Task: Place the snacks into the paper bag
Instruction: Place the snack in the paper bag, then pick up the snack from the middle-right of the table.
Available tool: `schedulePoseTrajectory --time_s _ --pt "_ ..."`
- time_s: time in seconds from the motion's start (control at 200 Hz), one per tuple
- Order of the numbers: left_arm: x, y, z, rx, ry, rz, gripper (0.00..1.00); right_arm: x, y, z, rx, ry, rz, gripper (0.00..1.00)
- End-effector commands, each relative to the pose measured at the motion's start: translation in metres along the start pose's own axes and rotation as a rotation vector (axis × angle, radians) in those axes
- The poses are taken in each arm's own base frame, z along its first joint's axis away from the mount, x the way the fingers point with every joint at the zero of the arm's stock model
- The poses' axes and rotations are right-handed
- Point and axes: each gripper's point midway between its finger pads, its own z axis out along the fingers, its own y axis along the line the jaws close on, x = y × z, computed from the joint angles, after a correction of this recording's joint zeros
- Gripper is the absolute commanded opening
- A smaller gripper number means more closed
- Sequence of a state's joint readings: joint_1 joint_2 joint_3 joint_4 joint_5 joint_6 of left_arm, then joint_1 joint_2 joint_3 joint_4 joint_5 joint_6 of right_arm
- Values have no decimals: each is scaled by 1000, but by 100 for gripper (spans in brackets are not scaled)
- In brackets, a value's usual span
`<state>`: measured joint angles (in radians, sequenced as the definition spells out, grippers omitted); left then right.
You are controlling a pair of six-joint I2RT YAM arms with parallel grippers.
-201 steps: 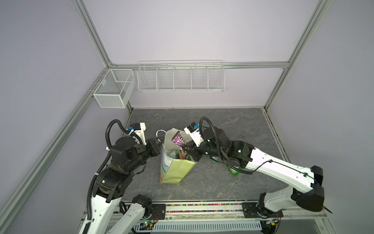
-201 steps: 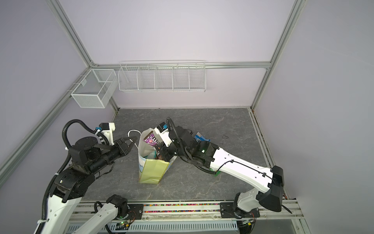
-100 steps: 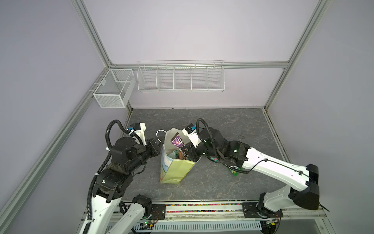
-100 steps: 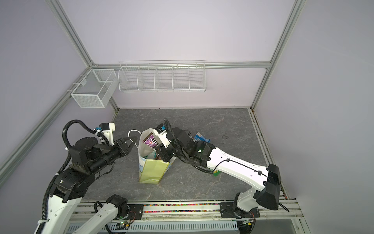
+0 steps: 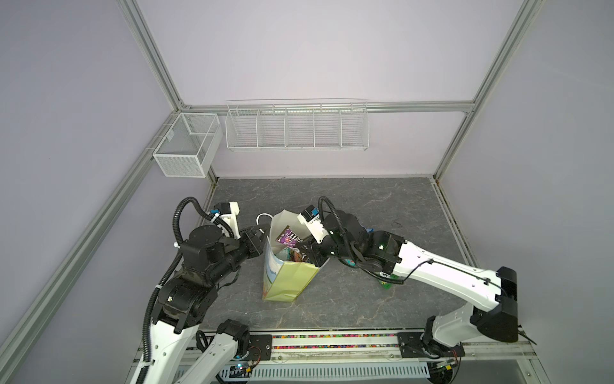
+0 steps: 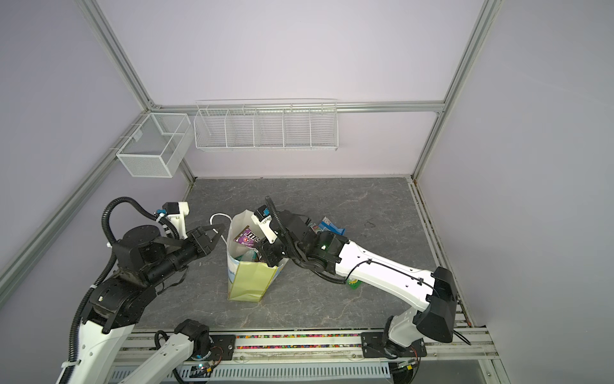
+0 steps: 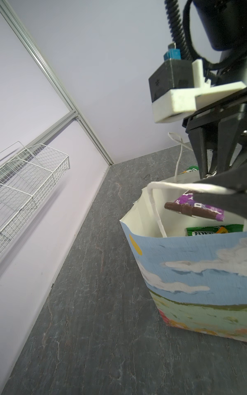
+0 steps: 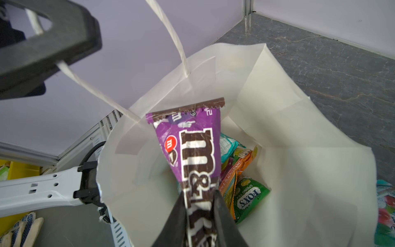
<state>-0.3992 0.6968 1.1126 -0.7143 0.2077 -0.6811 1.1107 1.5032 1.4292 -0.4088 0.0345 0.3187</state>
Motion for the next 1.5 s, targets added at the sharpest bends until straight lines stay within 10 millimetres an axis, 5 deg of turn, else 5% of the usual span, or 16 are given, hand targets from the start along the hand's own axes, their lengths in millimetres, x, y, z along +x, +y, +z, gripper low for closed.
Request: schedulePoseTrajectory --time_s 0.0,0.125,0.19,0.25,0.77,1.285,1.495 --pt "-13 -14 -6 57 -55 0 0 -8 4 -4 -2 -18 -3 23" --pt "-13 -14 -7 57 -56 2 0 -10 8 -7 -14 -21 -5 32" --pt "-13 -14 -7 59 -57 2 0 -13 16 -11 -57 -29 -9 67" --pt "-14 -15 -7 60 -58 2 0 -16 24 -16 -85 -42 -30 77" --pt "-14 -14 -7 56 -59 4 0 -27 15 -63 -6 -127 -37 78" --pt "-14 -14 -3 58 -53 3 0 -12 -45 -119 227 -239 69 100" --pt "-14 -14 -5 56 -56 3 0 0 -69 -132 297 -247 130 89"
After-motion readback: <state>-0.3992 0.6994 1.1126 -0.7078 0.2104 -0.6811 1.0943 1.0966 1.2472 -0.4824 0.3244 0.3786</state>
